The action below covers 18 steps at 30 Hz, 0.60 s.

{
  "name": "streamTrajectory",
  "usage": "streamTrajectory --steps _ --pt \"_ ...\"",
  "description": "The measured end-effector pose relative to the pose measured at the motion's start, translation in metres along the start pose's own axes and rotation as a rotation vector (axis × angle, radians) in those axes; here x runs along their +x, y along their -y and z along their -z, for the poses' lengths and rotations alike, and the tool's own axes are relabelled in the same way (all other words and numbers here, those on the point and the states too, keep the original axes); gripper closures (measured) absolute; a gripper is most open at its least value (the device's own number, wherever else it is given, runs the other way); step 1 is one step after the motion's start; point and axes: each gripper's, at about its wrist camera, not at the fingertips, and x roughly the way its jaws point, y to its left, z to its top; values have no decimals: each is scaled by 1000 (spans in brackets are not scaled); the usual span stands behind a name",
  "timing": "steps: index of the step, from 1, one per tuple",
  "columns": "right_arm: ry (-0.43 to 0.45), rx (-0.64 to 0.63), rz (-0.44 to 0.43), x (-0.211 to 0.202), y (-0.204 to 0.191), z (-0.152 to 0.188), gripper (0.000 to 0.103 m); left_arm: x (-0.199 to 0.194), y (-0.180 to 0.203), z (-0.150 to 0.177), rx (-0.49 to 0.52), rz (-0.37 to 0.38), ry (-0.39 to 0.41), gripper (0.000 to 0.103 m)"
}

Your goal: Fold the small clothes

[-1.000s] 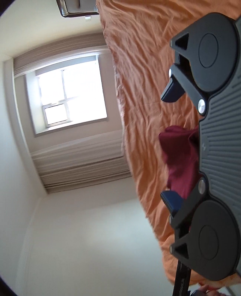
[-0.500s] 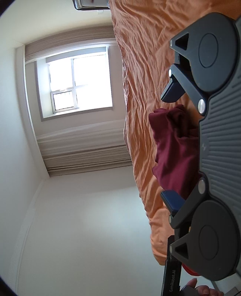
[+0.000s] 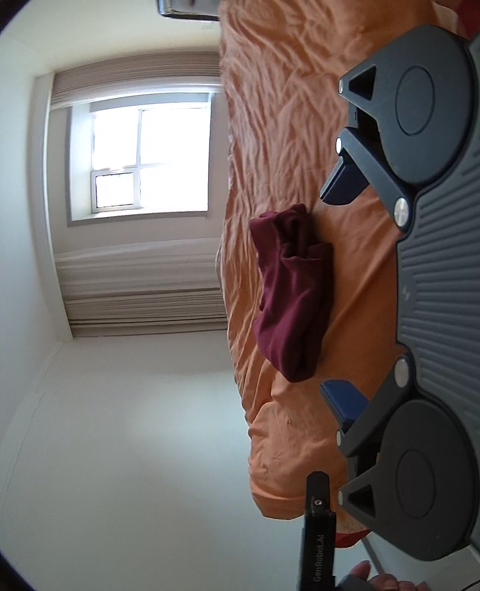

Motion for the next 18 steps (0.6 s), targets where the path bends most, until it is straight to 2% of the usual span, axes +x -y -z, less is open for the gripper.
streamTrajectory --steps 10,18 --pt "59 71 85 -32 15 15 0 -9 1 22 -4 -27 -5 1" --pt "53 68 95 -35 15 19 0 -11 8 29 20 -14 -5 1"
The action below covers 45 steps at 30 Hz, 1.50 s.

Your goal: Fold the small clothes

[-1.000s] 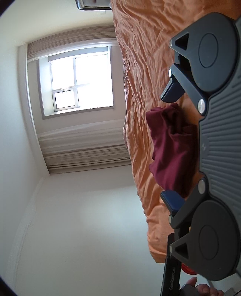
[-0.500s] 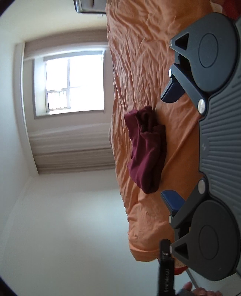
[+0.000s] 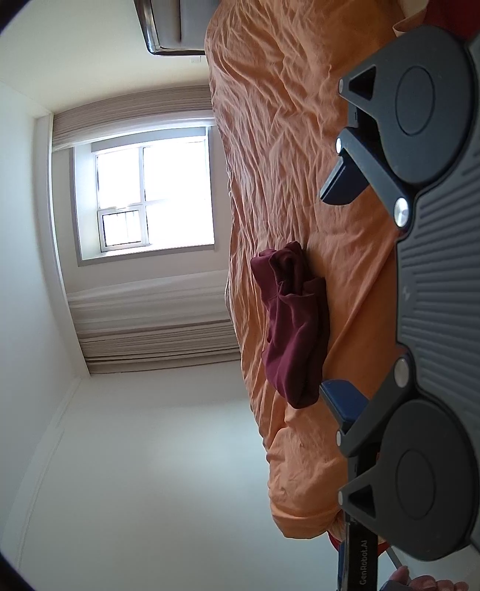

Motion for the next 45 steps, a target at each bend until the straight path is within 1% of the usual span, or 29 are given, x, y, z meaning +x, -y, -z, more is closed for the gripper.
streamTrajectory --steps 18,25,40,42,45 --pt "-5 -5 -1 -1 -5 -1 0 -3 -9 1 -41 -11 -3 1" --pt "-18 0 6 1 -3 1 0 -3 -12 1 -57 -18 -18 1" --pt "-11 -5 23 -1 -5 1 0 -2 -14 0 -63 -19 -30 1" --pt "-11 -5 24 -1 -5 1 0 -1 -14 -1 -62 -41 -48 1" --pt "-14 -5 23 -1 -5 1 0 3 -12 -2 -48 -125 -84 1"
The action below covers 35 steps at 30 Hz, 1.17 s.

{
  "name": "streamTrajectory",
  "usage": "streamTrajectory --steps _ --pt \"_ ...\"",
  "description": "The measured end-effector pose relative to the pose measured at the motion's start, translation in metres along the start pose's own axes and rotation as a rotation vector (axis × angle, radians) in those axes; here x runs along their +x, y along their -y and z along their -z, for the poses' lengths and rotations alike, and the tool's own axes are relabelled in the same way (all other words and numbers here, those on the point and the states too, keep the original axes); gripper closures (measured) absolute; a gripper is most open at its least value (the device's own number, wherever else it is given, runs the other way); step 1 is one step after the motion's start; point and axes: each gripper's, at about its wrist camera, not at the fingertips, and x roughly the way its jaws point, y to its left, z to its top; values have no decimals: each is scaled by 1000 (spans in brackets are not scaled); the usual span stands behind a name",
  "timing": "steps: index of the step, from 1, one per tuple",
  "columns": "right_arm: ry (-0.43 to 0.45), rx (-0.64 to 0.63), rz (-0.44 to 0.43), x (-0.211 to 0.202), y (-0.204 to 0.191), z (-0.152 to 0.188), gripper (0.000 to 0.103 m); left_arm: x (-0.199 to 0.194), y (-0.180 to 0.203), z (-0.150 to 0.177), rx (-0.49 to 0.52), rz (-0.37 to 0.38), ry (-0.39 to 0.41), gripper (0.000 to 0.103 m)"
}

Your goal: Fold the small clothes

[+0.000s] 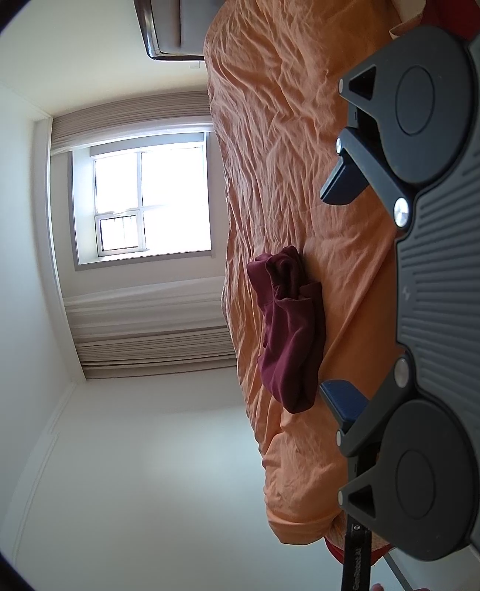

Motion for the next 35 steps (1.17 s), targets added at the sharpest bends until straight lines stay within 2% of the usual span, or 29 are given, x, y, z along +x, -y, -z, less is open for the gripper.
streamTrajectory --steps 7,14,20,35 --pt "-6 -2 -3 0 -1 1 0 1 -4 2 -3 -2 -12 1" --pt "-7 -2 -4 0 -2 2 0 -1 -3 3 8 42 -1 1" --pt "-16 13 -5 0 -1 4 0 0 -4 4 -2 62 -22 1" --pt "-18 12 -2 0 1 2 0 -1 -2 5 2 69 -18 1"
